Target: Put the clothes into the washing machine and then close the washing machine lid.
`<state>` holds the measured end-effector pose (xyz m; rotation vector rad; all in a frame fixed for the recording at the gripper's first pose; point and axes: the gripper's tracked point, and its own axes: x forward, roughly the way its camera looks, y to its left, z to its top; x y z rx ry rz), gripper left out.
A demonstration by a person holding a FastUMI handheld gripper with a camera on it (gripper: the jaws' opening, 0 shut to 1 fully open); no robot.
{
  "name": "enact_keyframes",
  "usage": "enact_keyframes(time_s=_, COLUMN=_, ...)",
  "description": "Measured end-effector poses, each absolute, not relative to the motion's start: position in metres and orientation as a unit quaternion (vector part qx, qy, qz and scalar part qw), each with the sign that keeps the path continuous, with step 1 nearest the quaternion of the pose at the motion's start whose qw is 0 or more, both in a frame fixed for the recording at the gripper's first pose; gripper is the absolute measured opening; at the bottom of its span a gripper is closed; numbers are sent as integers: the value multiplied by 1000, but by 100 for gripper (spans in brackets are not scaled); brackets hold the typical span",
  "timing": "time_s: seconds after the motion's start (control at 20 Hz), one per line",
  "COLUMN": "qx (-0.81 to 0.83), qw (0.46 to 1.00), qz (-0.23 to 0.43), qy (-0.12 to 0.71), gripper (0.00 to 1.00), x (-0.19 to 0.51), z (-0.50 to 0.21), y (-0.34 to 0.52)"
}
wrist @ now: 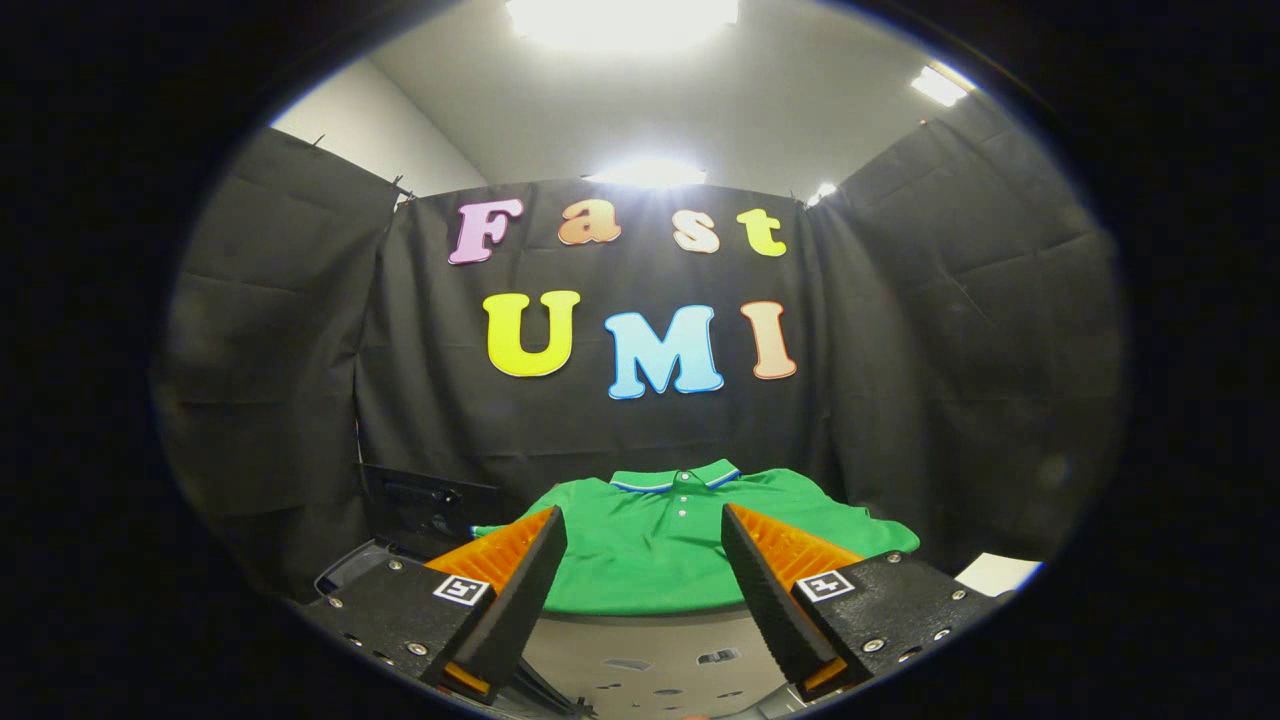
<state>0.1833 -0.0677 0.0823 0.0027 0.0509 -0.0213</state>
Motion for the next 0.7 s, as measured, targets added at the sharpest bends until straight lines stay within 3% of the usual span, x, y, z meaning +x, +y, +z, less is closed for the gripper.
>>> enact_keyframes(time_s=0.7, qx=21, qw=989, qz=20, qy=148, gripper=96, x=283, z=59, y=-96)
